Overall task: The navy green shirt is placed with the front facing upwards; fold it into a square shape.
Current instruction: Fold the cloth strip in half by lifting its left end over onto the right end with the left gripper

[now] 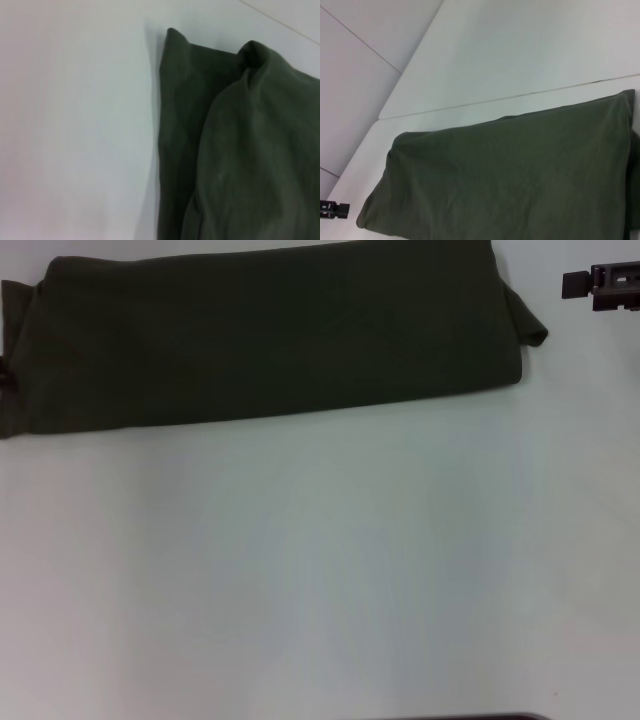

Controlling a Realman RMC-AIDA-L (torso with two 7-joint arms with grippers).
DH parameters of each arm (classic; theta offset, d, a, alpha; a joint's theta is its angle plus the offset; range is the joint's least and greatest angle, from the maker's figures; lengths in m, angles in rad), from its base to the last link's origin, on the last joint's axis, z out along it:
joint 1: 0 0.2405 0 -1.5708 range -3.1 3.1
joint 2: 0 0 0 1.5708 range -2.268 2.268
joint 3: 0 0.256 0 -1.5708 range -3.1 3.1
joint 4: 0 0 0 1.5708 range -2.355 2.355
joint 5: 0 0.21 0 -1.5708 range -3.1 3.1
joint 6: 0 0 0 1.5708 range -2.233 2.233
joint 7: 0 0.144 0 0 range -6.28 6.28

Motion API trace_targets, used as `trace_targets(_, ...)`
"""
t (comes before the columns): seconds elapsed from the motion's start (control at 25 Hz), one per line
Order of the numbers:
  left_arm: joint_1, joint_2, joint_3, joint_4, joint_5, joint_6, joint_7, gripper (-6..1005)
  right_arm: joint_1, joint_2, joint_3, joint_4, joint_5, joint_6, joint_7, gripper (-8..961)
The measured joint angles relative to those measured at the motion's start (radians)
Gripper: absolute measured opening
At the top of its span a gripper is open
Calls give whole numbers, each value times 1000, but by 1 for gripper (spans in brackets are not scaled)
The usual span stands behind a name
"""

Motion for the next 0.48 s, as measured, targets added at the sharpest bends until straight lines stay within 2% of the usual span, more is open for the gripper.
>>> trace_targets(0.28,-4,-23,2,-41,23,-94,0,620,-2,4,4,1,0,2,0,917)
trace_targets(0.48,-5,-29,6,-56,39,-129,-14,615,-3,5,6,1,0,5,0,916)
